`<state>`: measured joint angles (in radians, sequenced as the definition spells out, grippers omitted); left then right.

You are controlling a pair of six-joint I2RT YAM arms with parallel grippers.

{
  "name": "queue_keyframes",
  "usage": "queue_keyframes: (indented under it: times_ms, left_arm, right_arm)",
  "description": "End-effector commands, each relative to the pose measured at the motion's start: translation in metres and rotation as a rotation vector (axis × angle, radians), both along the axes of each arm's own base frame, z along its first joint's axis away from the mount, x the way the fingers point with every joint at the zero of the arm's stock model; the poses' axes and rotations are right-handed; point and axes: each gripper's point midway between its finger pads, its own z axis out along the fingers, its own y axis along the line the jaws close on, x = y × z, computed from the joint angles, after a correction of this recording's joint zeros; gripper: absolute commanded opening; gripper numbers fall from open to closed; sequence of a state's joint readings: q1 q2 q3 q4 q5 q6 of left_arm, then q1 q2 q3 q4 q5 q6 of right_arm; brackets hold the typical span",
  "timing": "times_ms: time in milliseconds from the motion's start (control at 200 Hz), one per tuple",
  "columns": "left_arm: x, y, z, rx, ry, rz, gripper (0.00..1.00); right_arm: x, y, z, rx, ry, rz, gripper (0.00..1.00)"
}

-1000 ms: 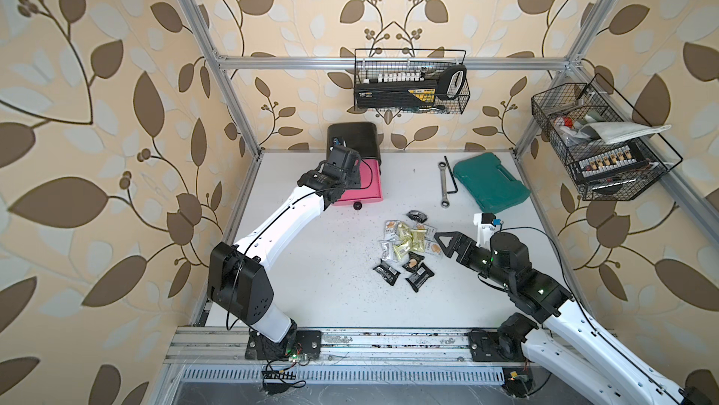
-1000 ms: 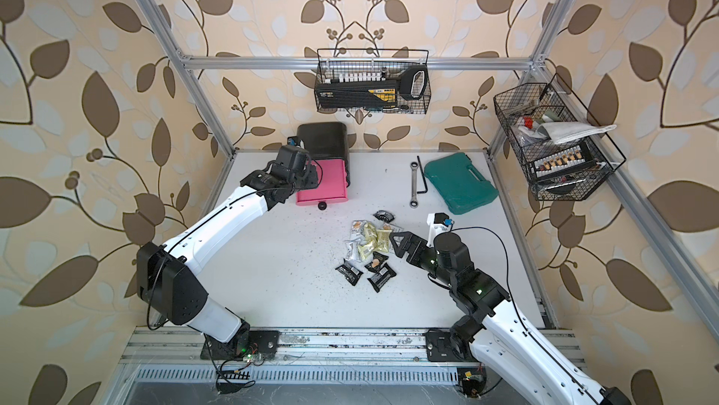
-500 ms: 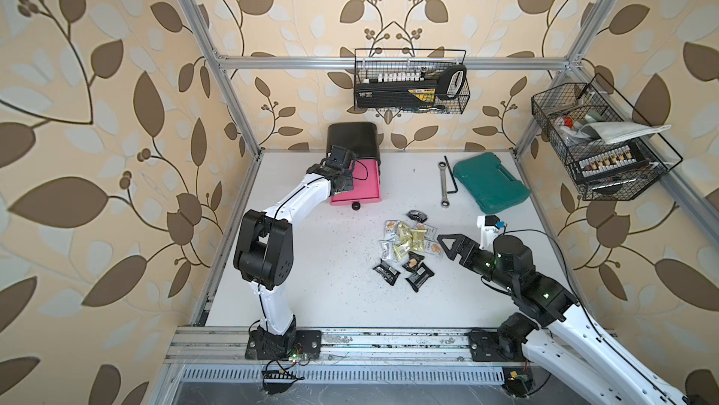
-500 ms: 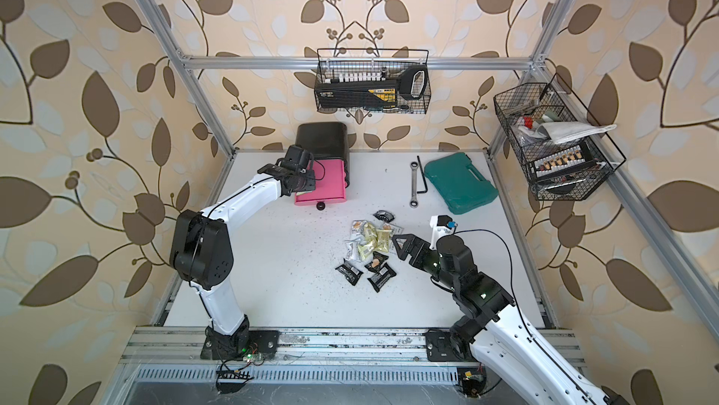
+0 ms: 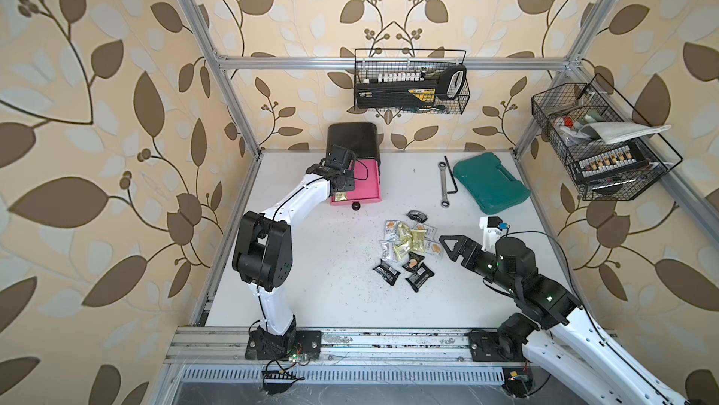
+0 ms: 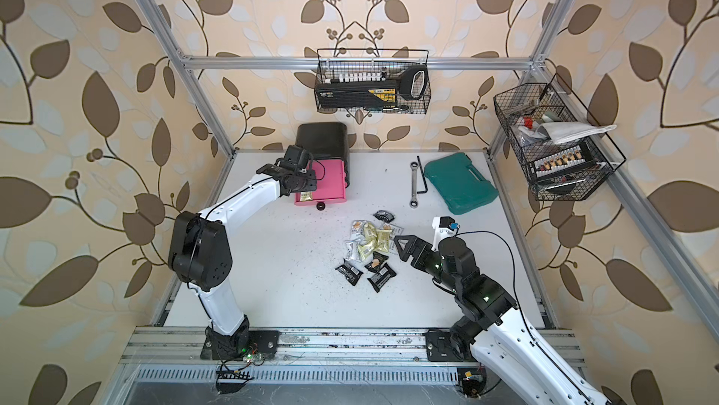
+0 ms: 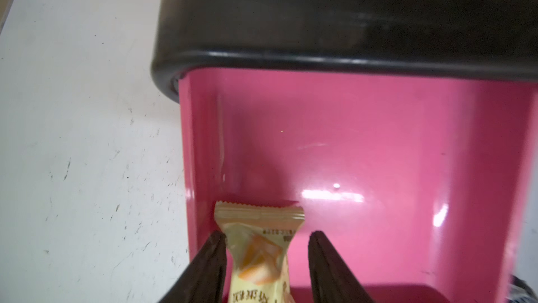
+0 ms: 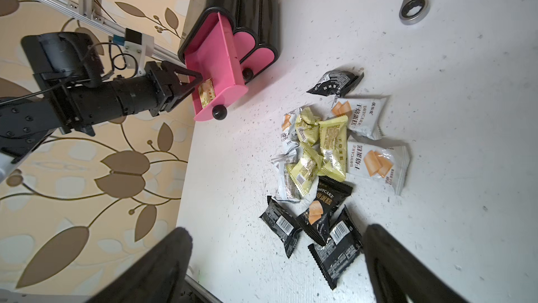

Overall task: Place the cookies into the drawer by color
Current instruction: Place the cookie in the drawer, then pick up the cookie at the center of the board.

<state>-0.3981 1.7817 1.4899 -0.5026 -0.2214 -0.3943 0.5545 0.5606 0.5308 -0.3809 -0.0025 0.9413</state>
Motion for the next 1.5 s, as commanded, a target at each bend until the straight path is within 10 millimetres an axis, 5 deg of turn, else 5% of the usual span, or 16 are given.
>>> queue_keyframes:
  times_ms: [0,180,300,475,605,1045,1500]
  left_arm:
    - [-0.019,-0.015,0.077,-0.207,-0.139,-0.064,0.5]
    - [-0.067,-0.059,0.11,-0.324,-0.193,-0.2,0.5]
    - [-0.102,-0.105,0.101,-0.235,-0.192,-0.345,0.49]
    - [-0.144,-0.165,0.045,-0.093,-0.093,-0.614,0.48]
    - [-0.159,-0.191,-0.002,0.02,-0.01,-0.726,0.49]
    - [-0.172,-0.222,-0.08,0.034,0.131,-0.895,0.54]
    - [-0.181,-0.219,-0.138,0.043,0.248,-0.883,0.5]
  right_arm:
    - [0.002,-0.001,0.003,-0.021,-0.015,-0.003,0.94]
    - [0.007,0.004,0.002,-0.035,-0.004,0.01,0.95]
    - [0.011,0.008,0.0,-0.035,0.002,0.016,0.95]
    - [0.013,0.011,-0.001,-0.033,0.009,0.023,0.95]
    - [0.014,0.011,-0.002,-0.031,0.011,0.019,0.95]
    - [0.012,0.007,-0.008,-0.047,0.02,0.008,0.95]
    - [0.01,0.006,-0.013,-0.044,0.032,0.007,0.95]
